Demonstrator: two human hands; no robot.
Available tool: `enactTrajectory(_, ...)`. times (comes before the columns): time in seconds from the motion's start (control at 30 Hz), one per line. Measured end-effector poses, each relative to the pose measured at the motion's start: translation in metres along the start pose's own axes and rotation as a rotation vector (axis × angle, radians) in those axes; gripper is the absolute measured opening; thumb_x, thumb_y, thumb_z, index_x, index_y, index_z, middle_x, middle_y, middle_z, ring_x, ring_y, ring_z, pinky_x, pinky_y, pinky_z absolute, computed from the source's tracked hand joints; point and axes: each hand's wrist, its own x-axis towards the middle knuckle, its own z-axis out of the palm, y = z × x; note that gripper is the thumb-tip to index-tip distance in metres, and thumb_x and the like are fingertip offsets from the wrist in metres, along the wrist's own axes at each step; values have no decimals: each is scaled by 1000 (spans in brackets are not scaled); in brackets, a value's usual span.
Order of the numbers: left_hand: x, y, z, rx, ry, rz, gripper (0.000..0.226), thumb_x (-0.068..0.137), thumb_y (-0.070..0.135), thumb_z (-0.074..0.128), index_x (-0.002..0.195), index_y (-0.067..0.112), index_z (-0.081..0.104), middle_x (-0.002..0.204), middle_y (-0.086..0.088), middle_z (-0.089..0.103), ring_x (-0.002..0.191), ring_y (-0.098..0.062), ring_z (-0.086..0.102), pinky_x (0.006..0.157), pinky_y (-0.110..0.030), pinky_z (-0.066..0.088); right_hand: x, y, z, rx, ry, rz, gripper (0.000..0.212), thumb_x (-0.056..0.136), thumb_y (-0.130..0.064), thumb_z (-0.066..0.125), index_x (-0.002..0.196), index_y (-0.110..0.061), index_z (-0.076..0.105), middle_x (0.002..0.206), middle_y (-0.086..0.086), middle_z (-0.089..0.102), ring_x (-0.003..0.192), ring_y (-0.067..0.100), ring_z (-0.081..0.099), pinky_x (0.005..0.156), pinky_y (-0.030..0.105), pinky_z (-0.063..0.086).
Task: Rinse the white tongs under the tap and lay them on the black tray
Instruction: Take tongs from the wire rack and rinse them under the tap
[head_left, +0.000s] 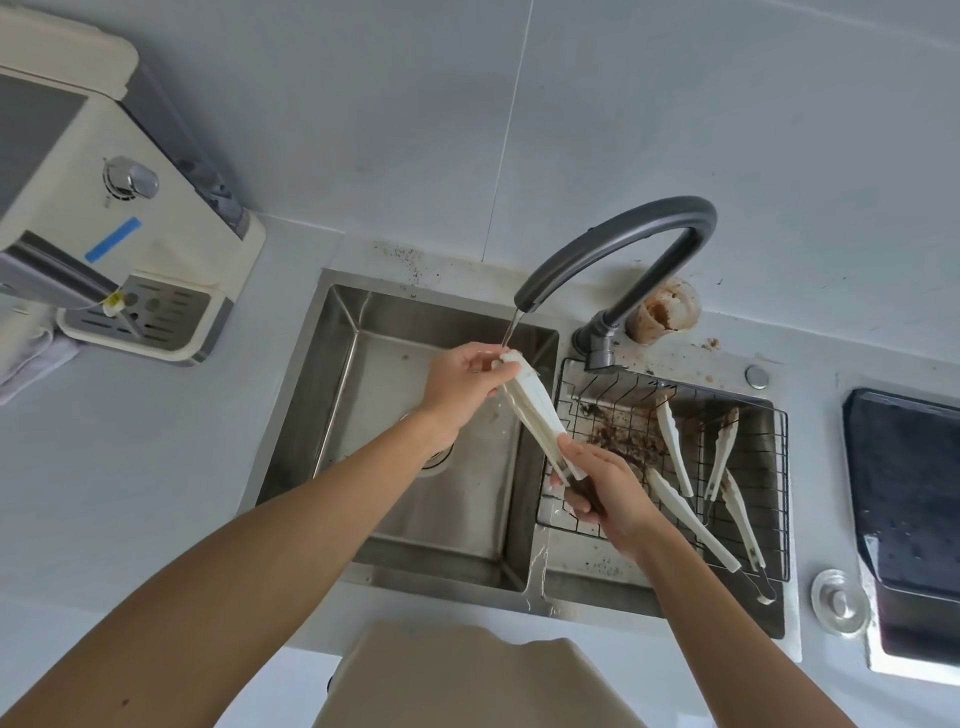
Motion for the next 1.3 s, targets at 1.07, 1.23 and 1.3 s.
enactTrajectory(1.07, 3, 22, 5, -116, -30, -58, 19, 103, 26, 60, 106, 18, 77, 112, -6, 79, 114, -29, 71, 100, -45, 58, 8, -12, 4, 52, -33, -32, 31, 101, -41, 63, 106, -11, 63, 78, 4, 55, 52, 12, 24, 48, 26, 13)
enactTrajectory(1.23, 8, 22, 5, -99, 36, -53, 18, 99, 21, 69, 107, 7, 77, 104, -8, 80, 111, -28, 73, 93, -44, 62, 6, -10, 4, -74, 118, -163, 20, 97, -36, 71, 84, -22, 67, 78, 4, 53, 53, 11, 28, 47, 24, 21)
enactTrajectory(1.3, 7, 22, 6, -121, 61, -46, 19, 100, 23, 69, 103, 6, 77, 100, -10, 80, 107, -28, 75, 88, -40, 64, 7, -8, 4, -156, 161, -212, 25, 97, -37, 73, 88, -15, 65, 78, 7, 48, 51, 9, 30, 45, 24, 25)
